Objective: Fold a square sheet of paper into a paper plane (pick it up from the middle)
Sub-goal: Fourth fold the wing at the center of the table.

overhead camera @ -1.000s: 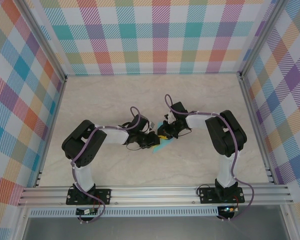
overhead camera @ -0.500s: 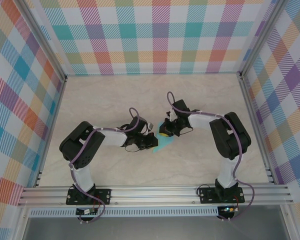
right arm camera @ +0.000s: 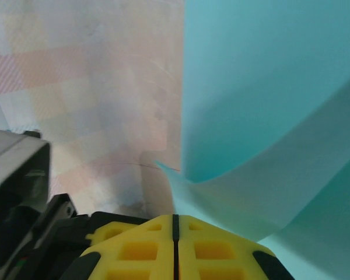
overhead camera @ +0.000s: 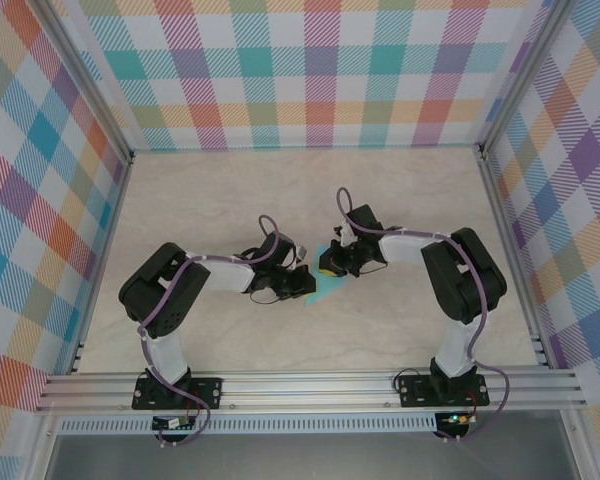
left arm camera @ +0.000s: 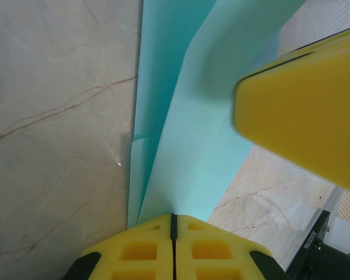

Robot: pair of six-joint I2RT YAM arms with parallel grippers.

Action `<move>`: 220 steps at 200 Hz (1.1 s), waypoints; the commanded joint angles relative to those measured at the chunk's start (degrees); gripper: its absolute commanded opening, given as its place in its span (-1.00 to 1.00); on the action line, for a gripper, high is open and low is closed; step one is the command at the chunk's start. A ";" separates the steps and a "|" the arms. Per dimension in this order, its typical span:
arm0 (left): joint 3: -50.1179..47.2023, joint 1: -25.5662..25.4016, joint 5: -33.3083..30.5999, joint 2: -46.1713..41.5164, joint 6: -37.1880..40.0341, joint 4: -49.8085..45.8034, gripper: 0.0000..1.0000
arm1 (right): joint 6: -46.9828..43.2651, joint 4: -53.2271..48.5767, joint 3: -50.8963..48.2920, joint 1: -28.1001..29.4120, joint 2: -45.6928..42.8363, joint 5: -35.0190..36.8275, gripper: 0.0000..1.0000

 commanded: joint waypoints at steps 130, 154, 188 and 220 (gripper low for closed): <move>-3.83 0.18 -6.23 5.74 1.42 -10.33 -0.97 | -1.39 0.42 2.09 -3.97 4.71 5.06 -0.79; -4.16 0.14 -6.06 5.69 1.46 -9.95 -0.97 | -1.93 1.68 1.95 -4.88 5.32 4.68 -0.79; -4.28 0.14 -6.05 5.71 1.52 -9.86 -0.97 | -1.60 4.17 1.48 -6.20 5.28 3.60 -0.78; -4.34 0.14 -5.96 5.80 1.47 -9.70 -0.97 | -2.27 4.83 1.50 -7.16 4.92 4.17 -0.77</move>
